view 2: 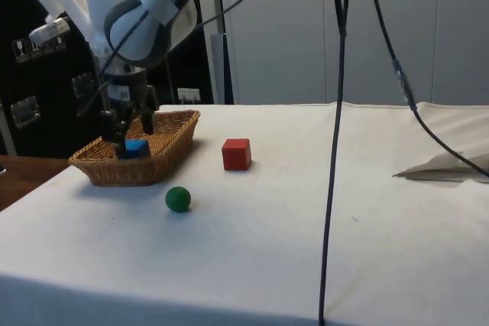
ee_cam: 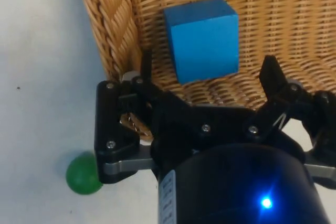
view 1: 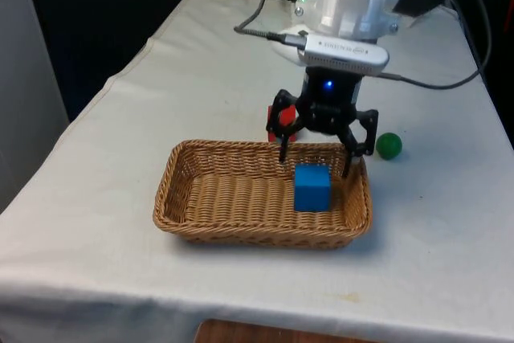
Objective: Place all non-red objects into the basket.
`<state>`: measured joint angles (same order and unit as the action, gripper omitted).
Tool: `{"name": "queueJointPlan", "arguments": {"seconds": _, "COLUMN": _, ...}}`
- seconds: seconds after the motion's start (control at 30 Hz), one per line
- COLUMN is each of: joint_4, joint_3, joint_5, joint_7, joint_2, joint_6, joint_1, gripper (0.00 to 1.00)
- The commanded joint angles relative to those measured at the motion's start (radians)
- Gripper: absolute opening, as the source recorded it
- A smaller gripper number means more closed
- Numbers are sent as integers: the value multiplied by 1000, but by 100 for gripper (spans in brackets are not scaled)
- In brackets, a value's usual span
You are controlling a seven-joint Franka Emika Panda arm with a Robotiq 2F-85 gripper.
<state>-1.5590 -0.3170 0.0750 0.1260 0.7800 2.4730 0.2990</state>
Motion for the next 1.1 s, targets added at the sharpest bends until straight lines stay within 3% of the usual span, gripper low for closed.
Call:
{"name": "queueJointPlan", "arguments": {"seconds": 0.0, "joint_4": -21, "joint_3": -1, "joint_5": 2, "joint_7": -2, "joint_2": -30, "joint_6": -8, "joint_1": 3, "gripper": 100}}
{"name": "queueJointPlan", "arguments": {"seconds": 0.13, "joint_4": -54, "joint_3": -4, "joint_5": -2, "joint_7": 3, "joint_2": -79, "joint_6": -24, "joint_1": 9, "gripper": 100}}
{"name": "queueJointPlan", "arguments": {"seconds": 0.17, "joint_4": -46, "joint_3": -1, "joint_5": 0, "joint_7": 0, "joint_2": -69, "joint_6": -24, "joint_1": 5, "gripper": 100}}
{"name": "queueJointPlan", "arguments": {"seconds": 0.47, "joint_4": -151, "joint_3": -2, "joint_5": -2, "joint_7": 16, "joint_2": -181, "joint_6": -21, "joint_1": 26, "gripper": 100}}
{"name": "queueJointPlan", "arguments": {"seconds": 0.5, "joint_4": -140, "joint_3": 0, "joint_5": -1, "joint_7": 12, "joint_2": -171, "joint_6": -24, "joint_1": 21, "gripper": 100}}
{"name": "queueJointPlan", "arguments": {"seconds": 0.6, "joint_4": -190, "joint_3": -2, "joint_5": -6, "joint_7": 20, "joint_2": -220, "joint_6": -20, "joint_1": 37, "gripper": 100}}
{"name": "queueJointPlan", "arguments": {"seconds": 0.73, "joint_4": -226, "joint_3": -1, "joint_5": -14, "joint_7": 28, "joint_2": -258, "joint_6": -20, "joint_1": 48, "gripper": 100}}
{"name": "queueJointPlan", "arguments": {"seconds": 0.77, "joint_4": -211, "joint_3": 5, "joint_5": -6, "joint_7": 17, "joint_2": -243, "joint_6": -24, "joint_1": 37, "gripper": 100}}
{"name": "queueJointPlan", "arguments": {"seconds": 0.8, "joint_4": -243, "joint_3": 0, "joint_5": -19, "joint_7": 33, "joint_2": -276, "joint_6": -20, "joint_1": 53, "gripper": 100}}
{"name": "queueJointPlan", "arguments": {"seconds": 0.9, "joint_4": -270, "joint_3": 3, "joint_5": -31, "joint_7": 46, "joint_2": -307, "joint_6": -22, "joint_1": 61, "gripper": 100}}
{"name": "queueJointPlan", "arguments": {"seconds": 1.03, "joint_4": -306, "joint_3": 12, "joint_5": -43, "joint_7": 59, "joint_2": -347, "joint_6": -24, "joint_1": 66, "gripper": 100}}
{"name": "queueJointPlan", "arguments": {"seconds": 1.07, "joint_4": -296, "joint_3": 16, "joint_5": -37, "joint_7": 51, "joint_2": -337, "joint_6": -24, "joint_1": 59, "gripper": 100}}
